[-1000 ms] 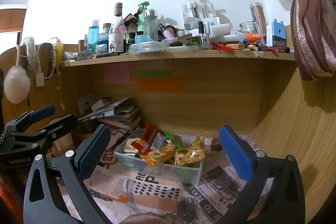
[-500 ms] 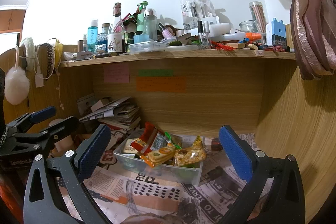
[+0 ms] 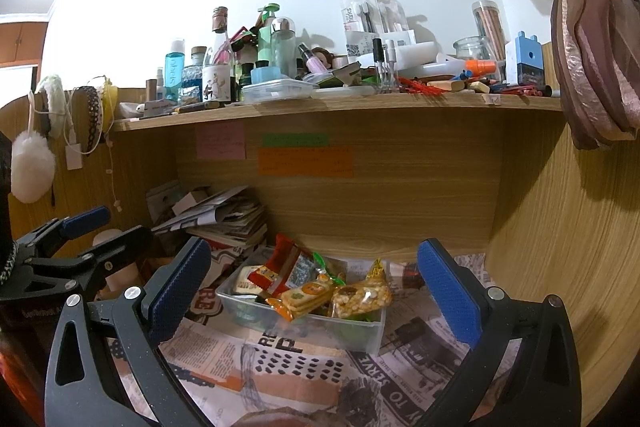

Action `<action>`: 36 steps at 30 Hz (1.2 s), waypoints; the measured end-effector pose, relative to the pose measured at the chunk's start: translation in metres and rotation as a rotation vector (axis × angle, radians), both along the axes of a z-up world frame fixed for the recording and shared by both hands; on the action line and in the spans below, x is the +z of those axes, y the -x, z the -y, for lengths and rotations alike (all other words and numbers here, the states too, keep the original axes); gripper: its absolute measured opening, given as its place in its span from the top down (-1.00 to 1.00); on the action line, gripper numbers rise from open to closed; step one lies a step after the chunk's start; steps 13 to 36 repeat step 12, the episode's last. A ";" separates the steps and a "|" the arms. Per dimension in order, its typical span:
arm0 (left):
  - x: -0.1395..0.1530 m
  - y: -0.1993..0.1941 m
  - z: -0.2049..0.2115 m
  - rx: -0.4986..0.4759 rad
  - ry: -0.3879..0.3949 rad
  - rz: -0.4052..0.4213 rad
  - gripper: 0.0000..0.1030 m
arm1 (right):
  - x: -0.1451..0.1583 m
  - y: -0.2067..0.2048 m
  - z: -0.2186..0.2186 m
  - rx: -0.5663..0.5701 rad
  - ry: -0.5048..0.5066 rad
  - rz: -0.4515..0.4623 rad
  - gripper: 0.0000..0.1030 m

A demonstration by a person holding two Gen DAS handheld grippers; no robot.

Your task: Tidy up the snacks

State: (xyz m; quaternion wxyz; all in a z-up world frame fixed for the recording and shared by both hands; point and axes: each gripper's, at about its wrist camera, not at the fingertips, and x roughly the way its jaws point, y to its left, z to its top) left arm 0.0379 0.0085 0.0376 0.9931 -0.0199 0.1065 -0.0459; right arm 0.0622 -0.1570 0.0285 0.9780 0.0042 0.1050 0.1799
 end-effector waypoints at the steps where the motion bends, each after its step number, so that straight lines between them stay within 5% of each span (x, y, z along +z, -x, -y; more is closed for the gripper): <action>1: 0.000 0.000 0.001 0.000 0.000 0.000 -1.00 | 0.000 0.000 0.000 0.000 0.001 0.000 -1.00; 36: -0.005 -0.007 0.001 -0.014 0.011 -0.026 -1.00 | -0.004 -0.003 0.000 -0.007 -0.007 -0.011 -1.00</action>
